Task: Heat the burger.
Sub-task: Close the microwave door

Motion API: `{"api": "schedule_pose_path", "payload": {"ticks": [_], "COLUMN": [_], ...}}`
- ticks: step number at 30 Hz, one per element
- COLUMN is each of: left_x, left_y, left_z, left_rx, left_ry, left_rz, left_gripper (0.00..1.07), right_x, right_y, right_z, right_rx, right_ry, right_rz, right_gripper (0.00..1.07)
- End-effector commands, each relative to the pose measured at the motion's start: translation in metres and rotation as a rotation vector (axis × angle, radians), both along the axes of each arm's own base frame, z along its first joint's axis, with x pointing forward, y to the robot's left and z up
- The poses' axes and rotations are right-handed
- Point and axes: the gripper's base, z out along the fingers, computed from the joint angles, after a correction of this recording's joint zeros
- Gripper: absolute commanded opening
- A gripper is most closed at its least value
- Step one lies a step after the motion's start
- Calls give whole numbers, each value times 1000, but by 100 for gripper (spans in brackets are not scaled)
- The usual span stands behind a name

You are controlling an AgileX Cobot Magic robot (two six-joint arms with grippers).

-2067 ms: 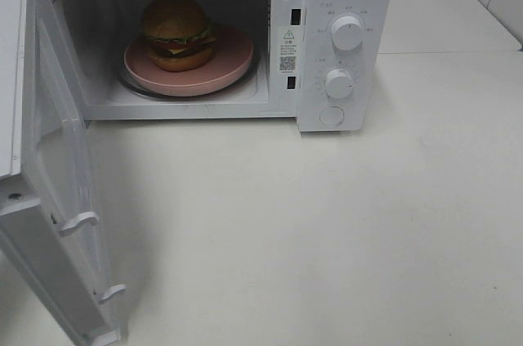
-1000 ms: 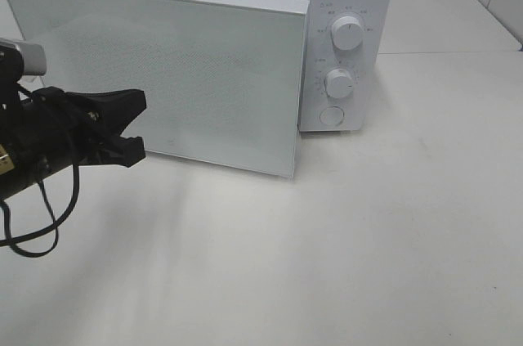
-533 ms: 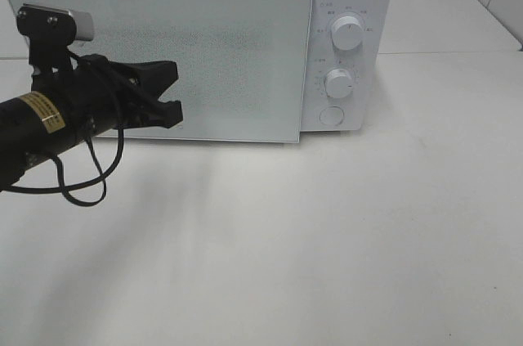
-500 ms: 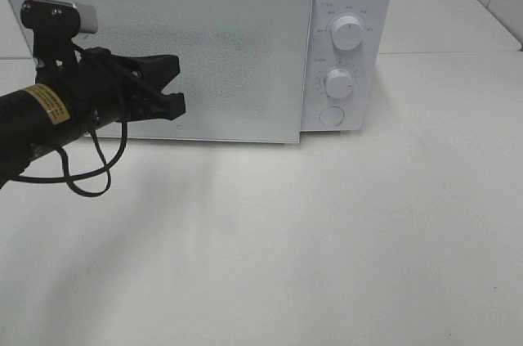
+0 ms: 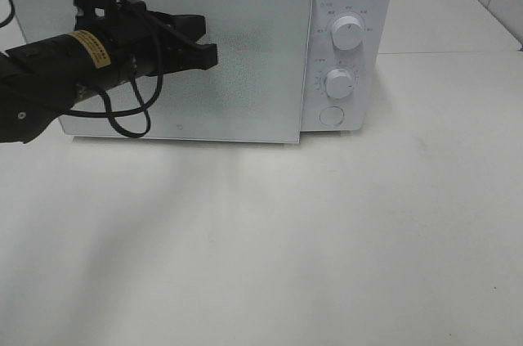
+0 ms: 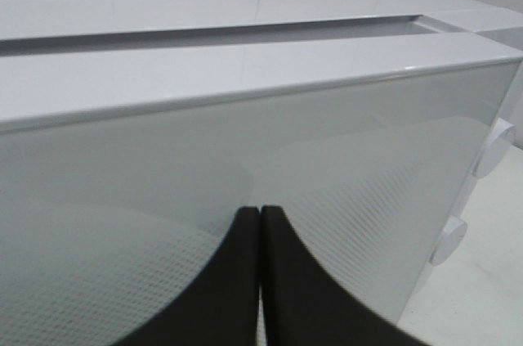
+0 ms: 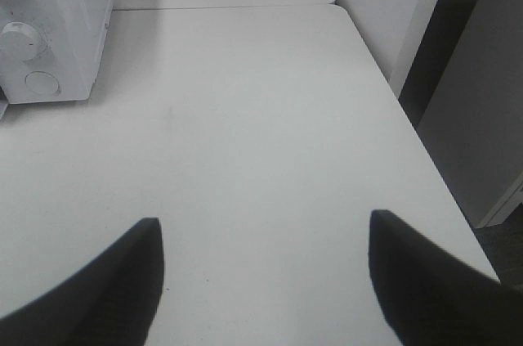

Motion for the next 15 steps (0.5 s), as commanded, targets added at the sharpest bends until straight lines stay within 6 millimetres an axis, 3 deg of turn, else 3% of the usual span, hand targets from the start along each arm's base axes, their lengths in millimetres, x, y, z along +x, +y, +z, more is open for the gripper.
{"api": "schedule_pose_path", "payload": {"ticks": [1, 7, 15], "left_x": [3, 10, 21], "left_y": [-15, -38, -54], "left_z": [0, -7, -10], "left_rx": [9, 8, 0], "left_ry": [3, 18, 8], "left_rz": [-28, -52, -51], "left_gripper": [0, 0, 0], "right_x": [-3, -3, -3], "right_y": [0, 0, 0], "right_z": [-1, -1, -1], "right_rx": [-8, -8, -8], "right_ry": [-26, -26, -26], "right_rz": [-9, -9, -9], "right_gripper": [69, 69, 69]}}
